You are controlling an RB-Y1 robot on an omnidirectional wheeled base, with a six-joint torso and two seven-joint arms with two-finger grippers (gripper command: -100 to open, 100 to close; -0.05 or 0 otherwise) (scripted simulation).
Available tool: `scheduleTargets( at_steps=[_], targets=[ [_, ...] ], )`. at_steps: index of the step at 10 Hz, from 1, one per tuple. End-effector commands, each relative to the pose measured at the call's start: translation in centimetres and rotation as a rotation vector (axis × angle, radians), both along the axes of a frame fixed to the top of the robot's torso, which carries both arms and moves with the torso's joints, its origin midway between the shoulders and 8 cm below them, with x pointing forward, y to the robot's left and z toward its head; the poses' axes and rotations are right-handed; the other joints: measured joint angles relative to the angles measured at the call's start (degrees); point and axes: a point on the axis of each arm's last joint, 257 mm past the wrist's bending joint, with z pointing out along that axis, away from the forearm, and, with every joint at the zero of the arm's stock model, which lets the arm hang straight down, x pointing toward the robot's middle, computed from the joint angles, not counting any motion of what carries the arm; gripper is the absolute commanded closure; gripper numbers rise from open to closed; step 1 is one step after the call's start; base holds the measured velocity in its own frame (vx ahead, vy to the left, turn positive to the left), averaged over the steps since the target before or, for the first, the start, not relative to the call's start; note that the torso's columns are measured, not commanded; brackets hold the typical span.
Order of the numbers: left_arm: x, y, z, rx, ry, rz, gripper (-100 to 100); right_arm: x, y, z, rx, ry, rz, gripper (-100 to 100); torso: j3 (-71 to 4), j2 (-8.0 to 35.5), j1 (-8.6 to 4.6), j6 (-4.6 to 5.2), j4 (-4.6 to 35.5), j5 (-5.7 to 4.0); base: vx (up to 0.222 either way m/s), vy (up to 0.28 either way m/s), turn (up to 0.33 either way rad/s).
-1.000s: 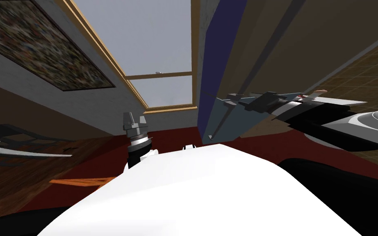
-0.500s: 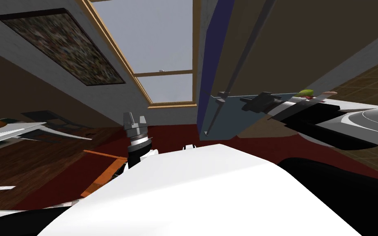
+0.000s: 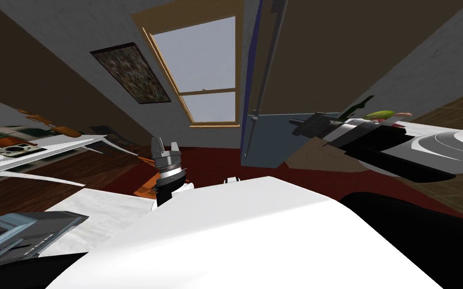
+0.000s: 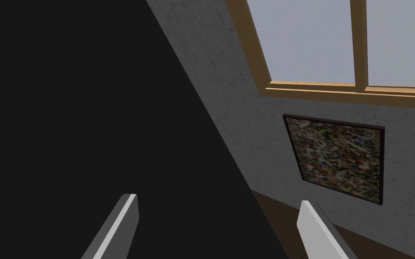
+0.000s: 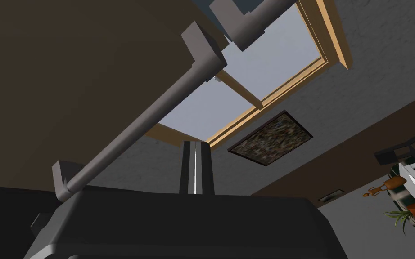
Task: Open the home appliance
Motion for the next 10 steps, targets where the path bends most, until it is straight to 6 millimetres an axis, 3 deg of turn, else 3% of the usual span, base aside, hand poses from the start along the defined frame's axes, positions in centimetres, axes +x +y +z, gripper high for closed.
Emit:
scheduleTargets(
  at_steps=[1, 2, 5, 10],
  targets=[
    [0.0, 0.0, 0.0, 0.0, 0.0, 0.0, 0, 0.1, 0.6, 0.0, 0.001, -0.001, 0.018, 100, -0.06, -0.11, 0.11, 0.0, -0.02, 0.03, -0.157, -0.091, 0.045],
    [0.0, 0.0, 0.0, 0.0, 0.0, 0.0, 0, 0.3, -0.8, 0.0, -0.002, 0.001, -0.014, -100, -0.37, -0.66, 0.45, 0.03, -0.17, 0.13, 0.083, 0.053, -0.025],
    [0.0, 0.0, 0.0, 0.0, 0.0, 0.0, 0, 0.4, -2.1, 0.0, -0.005, 0.003, -0.048, -100, -0.4, -0.58, 0.39, -0.04, -0.21, 0.15, 0.178, 0.13, 0.0],
    [0.0, 0.0, 0.0, 0.0, 0.0, 0.0, 0, 0.7, -6.8, 0.1, -0.015, 0.006, -0.159, -100, 0.06, 0.1, 0.1, 0.01, 0.03, 0.04, 0.225, 0.163, -0.011]
  ],
)
